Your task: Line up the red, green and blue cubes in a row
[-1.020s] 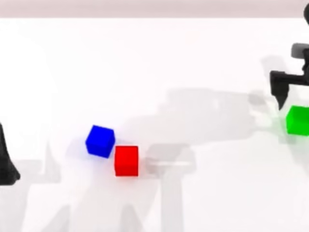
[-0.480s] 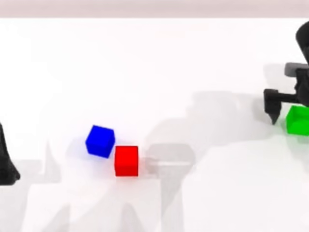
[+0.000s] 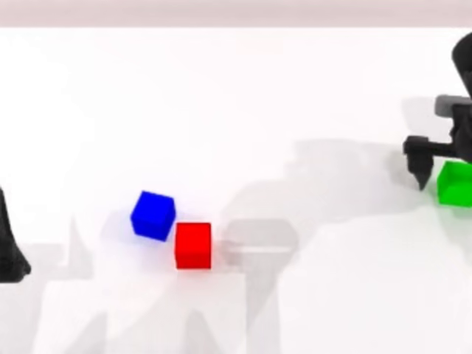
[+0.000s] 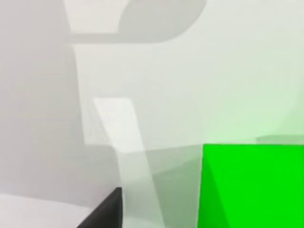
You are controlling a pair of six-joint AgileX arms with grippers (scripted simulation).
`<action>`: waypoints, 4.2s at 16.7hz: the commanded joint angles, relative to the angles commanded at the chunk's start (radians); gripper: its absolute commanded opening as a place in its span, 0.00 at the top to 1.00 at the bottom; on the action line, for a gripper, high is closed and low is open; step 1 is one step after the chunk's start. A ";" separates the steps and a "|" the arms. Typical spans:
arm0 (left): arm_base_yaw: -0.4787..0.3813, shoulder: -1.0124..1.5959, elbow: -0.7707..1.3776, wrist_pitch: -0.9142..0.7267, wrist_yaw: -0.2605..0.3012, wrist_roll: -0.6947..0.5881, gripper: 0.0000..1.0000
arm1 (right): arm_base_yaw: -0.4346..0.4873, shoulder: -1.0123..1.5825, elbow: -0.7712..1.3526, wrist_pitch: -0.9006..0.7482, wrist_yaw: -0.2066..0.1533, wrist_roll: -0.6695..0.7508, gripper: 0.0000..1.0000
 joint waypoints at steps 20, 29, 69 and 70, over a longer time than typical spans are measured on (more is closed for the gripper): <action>0.000 0.000 0.000 0.000 0.000 0.000 0.00 | 0.005 -0.056 0.067 -0.087 0.001 -0.006 1.00; 0.000 0.000 0.000 0.000 0.000 0.000 0.00 | 0.004 -0.114 0.167 -0.255 0.005 -0.004 1.00; 0.000 0.000 0.000 0.000 0.000 0.000 0.00 | 0.706 0.051 0.230 -0.159 0.021 0.557 0.62; 0.000 0.000 0.000 0.000 0.000 0.000 0.00 | 0.706 0.051 0.230 -0.159 0.021 0.557 0.55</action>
